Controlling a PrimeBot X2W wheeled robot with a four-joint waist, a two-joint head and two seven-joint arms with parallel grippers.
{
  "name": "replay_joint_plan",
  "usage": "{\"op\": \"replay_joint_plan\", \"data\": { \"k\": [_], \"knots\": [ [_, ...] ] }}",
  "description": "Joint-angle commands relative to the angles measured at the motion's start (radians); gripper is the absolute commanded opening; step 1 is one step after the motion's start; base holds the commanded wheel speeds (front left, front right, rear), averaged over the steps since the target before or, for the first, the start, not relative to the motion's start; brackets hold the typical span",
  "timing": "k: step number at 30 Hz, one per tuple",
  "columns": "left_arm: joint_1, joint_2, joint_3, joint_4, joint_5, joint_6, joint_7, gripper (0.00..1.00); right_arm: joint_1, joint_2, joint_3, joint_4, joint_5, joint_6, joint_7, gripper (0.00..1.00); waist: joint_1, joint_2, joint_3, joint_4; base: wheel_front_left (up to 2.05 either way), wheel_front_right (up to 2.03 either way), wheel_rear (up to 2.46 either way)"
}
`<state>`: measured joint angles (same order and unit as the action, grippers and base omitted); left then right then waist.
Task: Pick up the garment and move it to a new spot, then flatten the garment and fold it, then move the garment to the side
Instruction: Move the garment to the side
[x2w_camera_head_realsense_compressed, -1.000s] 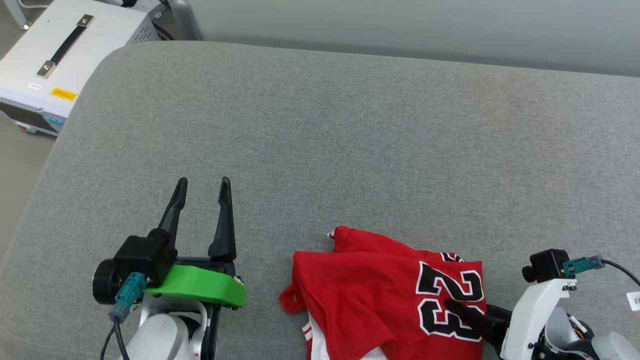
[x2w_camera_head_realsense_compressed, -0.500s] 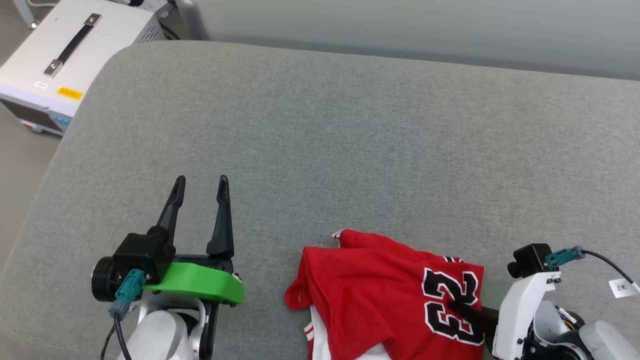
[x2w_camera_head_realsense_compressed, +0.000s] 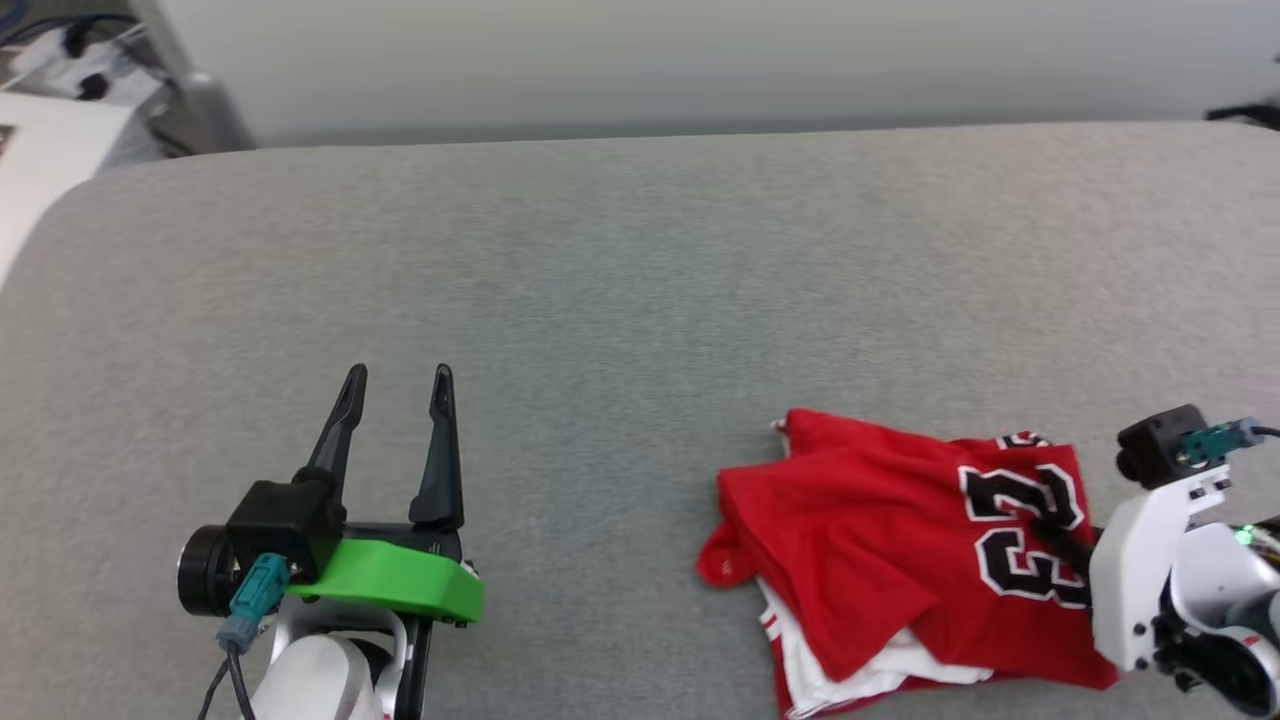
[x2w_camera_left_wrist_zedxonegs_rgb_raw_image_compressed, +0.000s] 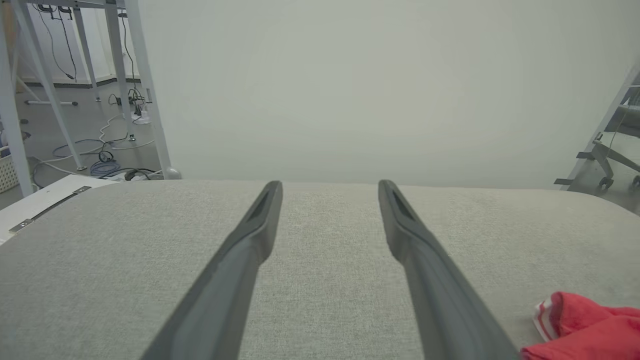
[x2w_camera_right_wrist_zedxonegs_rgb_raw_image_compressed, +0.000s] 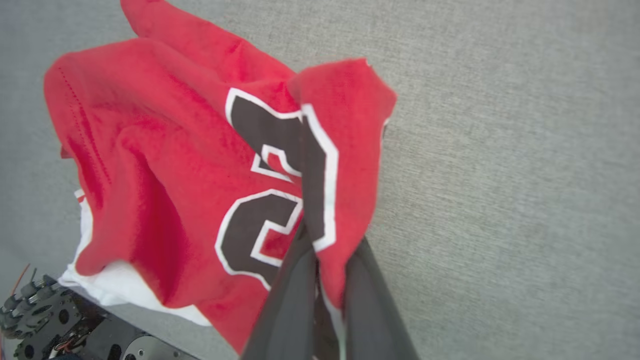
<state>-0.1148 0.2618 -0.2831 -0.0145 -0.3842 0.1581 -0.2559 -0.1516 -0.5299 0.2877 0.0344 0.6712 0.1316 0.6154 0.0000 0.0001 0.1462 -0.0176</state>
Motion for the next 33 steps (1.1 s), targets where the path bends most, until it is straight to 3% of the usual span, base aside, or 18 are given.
{"op": "replay_joint_plan", "data": {
  "k": [1,9,16,23,33],
  "knots": [
    [-0.011,-0.004,-0.001,-0.006,0.016,-0.005,-0.006,1.0,-0.012,-0.012,-0.019,-0.016,-0.024,-0.001,0.013,0.0,0.0,-0.0001,0.022,-0.136,0.0,0.0,0.0],
    [-0.078,0.013,-0.014,-0.031,0.045,-0.02,0.004,1.0,-0.055,-0.005,-0.091,-0.047,-0.077,-0.001,0.049,0.0,0.0,-0.0001,0.11,-0.321,0.0,0.0,0.0],
    [-0.154,0.05,-0.032,-0.074,0.081,-0.033,0.053,1.0,-0.213,0.001,-0.074,0.074,-0.069,-0.001,-0.002,0.0,0.0,-0.0001,0.208,-0.419,0.0,0.0,0.0],
    [-0.234,0.064,-0.062,-0.109,0.109,-0.053,0.09,1.0,-0.358,-0.07,-0.09,0.253,-0.068,-0.001,-0.092,0.0,0.0,-0.0001,0.306,-0.394,0.0,0.0,0.0],
    [-0.355,0.062,-0.115,-0.156,0.158,-0.082,0.118,1.0,-0.546,-0.16,-0.191,0.547,-0.041,-0.001,-0.237,0.0,0.0,-0.0001,0.423,-0.272,0.0,0.0,0.0]
  ]
}}
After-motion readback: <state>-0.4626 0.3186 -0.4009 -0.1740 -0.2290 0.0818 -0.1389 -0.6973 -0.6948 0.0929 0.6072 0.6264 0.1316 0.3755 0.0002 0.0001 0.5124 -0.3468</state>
